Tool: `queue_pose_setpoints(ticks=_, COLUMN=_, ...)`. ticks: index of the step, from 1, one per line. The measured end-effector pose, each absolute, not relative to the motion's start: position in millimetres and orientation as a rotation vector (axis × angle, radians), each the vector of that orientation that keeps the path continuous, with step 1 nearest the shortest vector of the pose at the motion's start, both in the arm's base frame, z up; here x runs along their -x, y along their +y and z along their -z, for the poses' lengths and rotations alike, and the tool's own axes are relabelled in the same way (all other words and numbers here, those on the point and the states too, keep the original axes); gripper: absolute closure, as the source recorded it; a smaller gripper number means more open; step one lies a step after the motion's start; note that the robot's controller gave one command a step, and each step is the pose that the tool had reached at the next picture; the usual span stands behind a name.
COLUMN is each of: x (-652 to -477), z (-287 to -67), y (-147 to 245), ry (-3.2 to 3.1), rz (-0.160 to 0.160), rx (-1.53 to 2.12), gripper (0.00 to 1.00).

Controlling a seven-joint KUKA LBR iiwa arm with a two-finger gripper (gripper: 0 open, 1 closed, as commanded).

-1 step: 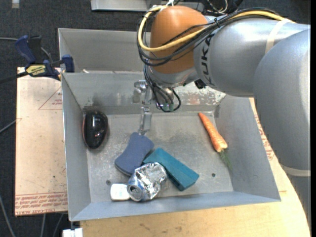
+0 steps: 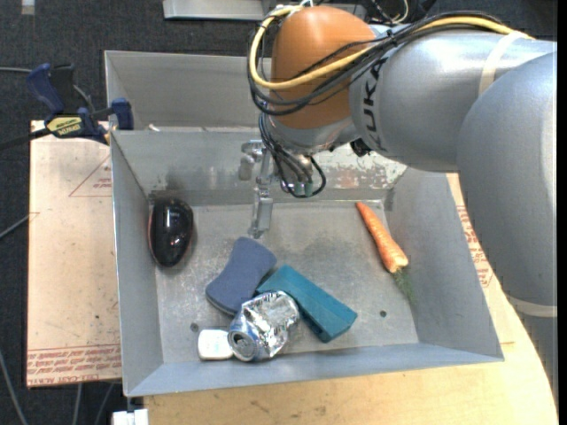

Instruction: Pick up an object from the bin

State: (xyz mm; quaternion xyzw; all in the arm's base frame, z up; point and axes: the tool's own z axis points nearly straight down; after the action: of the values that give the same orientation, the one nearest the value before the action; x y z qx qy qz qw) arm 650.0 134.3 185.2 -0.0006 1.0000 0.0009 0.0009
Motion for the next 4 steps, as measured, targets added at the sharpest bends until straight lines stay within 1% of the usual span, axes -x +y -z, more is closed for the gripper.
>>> queue_pose_setpoints(ticks=1, x=-647.2, z=-153.1, y=136.2, ry=3.122, rz=-0.004, rx=0.256, gripper=0.00)
queue_pose_setpoints(ticks=2, x=-633.7, z=-121.5, y=129.1, ry=3.023, rz=-0.003, rx=0.854, gripper=0.00)
queue_pose_setpoints(ticks=3, x=-633.0, z=-123.9, y=133.3, ry=2.986, rz=-0.003, rx=0.948, gripper=0.00)
queue_pose_setpoints(ticks=4, x=-624.8, z=-92.8, y=132.1, ry=2.878, rz=-0.004, rx=1.237, gripper=0.00)
